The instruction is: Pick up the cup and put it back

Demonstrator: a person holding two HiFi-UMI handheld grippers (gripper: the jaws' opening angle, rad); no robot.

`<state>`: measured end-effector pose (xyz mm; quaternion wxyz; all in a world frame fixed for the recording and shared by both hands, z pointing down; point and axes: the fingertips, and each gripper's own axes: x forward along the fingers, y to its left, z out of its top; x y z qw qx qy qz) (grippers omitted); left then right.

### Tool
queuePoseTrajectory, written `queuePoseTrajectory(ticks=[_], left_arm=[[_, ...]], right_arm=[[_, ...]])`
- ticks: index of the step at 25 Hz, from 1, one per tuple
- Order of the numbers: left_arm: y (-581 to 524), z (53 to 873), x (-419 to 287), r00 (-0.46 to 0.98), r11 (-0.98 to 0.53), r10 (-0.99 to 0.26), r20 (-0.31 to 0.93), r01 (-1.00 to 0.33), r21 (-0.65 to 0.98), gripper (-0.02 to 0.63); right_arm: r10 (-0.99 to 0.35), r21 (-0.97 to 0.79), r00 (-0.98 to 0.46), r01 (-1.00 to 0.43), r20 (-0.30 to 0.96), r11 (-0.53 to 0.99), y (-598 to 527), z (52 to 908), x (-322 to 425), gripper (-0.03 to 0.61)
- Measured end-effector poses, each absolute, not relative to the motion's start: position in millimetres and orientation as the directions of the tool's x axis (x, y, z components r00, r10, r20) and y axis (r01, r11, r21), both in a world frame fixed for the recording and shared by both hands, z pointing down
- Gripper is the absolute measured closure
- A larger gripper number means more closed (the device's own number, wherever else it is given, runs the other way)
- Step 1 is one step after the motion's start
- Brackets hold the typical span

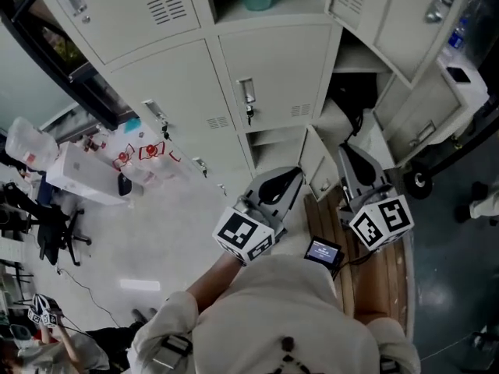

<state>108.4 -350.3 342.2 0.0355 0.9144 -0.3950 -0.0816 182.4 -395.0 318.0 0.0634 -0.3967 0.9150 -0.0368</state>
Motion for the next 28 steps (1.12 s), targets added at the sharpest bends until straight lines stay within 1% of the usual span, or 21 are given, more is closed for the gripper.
queuePoseTrajectory(ticks=[6, 9, 13, 15, 19, 22, 25, 28], left_arm=[[-285.1, 373.0, 122.7, 0.624, -0.622, -0.781, -0.035, -0.771, 0.137, 0.604], [-258.9, 376.5, 105.2, 0.572, -0.566, -0.821, 0.000, -0.813, 0.134, 0.604], [-231.1, 374.7, 77.9, 0.514, -0.509, -0.858, 0.006, -0.850, 0.134, 0.604], [-215.7, 375.3, 68.5, 0.513, -0.509, -0.858, -0.003, -0.851, 0.131, 0.604], [-178.6, 379.3, 50.7, 0.550, -0.547, -0.835, -0.024, -0.825, 0.143, 0.604], [-140.1, 384.4, 23.9, 0.573, -0.571, -0.819, -0.037, -0.806, 0.156, 0.604], [-99.3, 393.8, -19.7, 0.585, -0.584, -0.810, -0.045, -0.797, 0.154, 0.604], [-50.4, 403.3, -78.1, 0.564, -0.563, -0.825, -0.048, -0.809, 0.171, 0.604]], right_arm=[[-0.703, -0.210, -0.708, -0.679, -0.068, 0.704, -341.0, 369.6, 199.9, 0.554], [-0.674, -0.235, -0.735, -0.644, -0.070, 0.728, -312.0, 386.7, 189.0, 0.554], [-0.671, -0.275, -0.738, -0.633, -0.065, 0.723, -273.5, 405.4, 170.8, 0.554], [-0.683, -0.262, -0.728, -0.648, -0.061, 0.715, -251.8, 411.4, 162.9, 0.554], [-0.725, -0.176, -0.688, -0.710, -0.034, 0.682, -201.8, 422.7, 151.6, 0.554], [-0.737, -0.158, -0.676, -0.727, -0.004, 0.668, -155.2, 432.6, 131.7, 0.554], [-0.756, -0.165, -0.655, -0.747, 0.020, 0.644, -111.2, 442.2, 98.0, 0.554], [-0.777, -0.200, -0.629, -0.761, -0.006, 0.617, -57.1, 439.9, 56.5, 0.554]])
